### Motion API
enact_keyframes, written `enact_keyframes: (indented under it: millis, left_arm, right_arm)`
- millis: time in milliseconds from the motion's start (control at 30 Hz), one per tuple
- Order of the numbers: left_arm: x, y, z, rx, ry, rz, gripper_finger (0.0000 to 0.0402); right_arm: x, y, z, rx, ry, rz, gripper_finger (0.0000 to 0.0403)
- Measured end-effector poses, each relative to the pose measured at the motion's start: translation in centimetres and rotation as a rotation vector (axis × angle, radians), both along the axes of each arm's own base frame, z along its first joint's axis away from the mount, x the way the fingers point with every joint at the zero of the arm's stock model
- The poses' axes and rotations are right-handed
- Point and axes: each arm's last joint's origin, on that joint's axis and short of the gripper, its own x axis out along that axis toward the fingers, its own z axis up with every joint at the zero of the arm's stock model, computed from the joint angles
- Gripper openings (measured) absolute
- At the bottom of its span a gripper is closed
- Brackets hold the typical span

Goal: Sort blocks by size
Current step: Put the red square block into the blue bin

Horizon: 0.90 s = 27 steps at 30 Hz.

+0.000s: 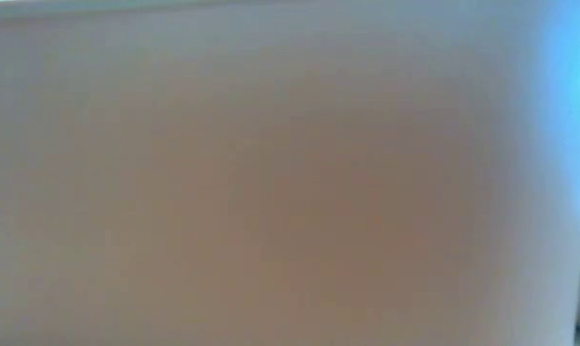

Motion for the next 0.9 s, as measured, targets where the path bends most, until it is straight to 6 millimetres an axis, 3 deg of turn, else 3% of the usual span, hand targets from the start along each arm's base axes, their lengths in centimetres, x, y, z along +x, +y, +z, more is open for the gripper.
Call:
enact_keyframes:
  millis: [233,500,900]
  left_arm:
    - [0.3,0.7,0.4,-0.046,-0.018,0.112,0.015]
    - [2.2,2.8,2.8,0.035,-0.103,0.228,0.0148]
    - [2.8,10.1,6.7,0.156,-0.18,0.485,0.0147]
  right_arm:
    - [0.0,0.0,0.0,0.016,-0.002,-0.006,0.0254]
    - [0.0,0.3,0.0,0.025,-0.003,0.003,0.0254]
    - [0.0,1.3,0.0,0.057,-0.011,-0.036,0.0253]
